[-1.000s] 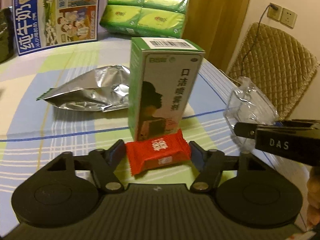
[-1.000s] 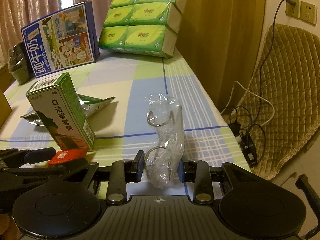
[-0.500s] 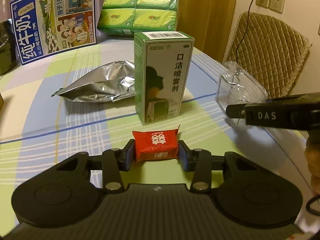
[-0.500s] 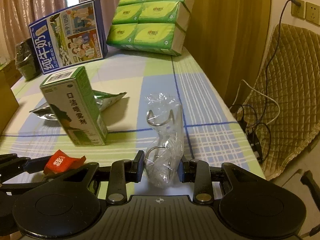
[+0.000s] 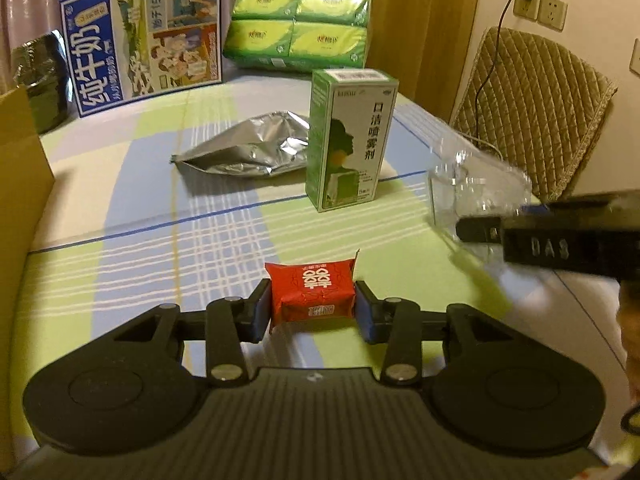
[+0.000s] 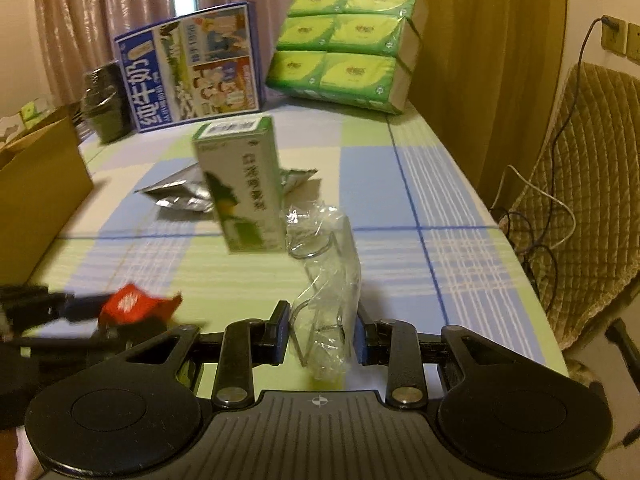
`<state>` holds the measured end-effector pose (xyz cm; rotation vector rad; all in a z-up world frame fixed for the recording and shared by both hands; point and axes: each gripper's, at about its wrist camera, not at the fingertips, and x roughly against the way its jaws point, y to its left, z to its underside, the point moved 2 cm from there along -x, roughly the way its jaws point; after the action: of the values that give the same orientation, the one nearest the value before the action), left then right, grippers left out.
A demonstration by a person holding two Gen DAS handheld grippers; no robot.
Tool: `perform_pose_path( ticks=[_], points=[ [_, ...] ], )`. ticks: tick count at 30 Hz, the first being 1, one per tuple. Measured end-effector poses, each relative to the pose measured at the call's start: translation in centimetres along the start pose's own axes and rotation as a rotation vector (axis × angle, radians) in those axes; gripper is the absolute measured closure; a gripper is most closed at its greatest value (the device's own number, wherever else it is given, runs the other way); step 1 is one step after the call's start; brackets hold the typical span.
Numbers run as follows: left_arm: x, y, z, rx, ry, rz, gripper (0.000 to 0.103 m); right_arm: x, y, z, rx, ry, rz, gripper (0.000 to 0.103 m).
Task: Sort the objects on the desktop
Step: 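Carry the red packet with the left tool while the right tool carries the plastic bag to the cardboard box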
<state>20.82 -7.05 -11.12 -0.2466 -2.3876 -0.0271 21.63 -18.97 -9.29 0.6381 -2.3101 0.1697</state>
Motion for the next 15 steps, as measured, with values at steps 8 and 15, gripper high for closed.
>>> perform_pose_path(
  ticks=[8,15],
  points=[
    [2.3,-0.3,1.2,0.009,-0.015,0.011,0.066,3.4,0.8,2.1,-0.015,-0.040,0.017,0.075],
    [4.1,-0.6,1.8,0.000,-0.029,0.016,0.067,5.6,1.7,3.1,-0.011,-0.066,0.027,0.075]
  ],
)
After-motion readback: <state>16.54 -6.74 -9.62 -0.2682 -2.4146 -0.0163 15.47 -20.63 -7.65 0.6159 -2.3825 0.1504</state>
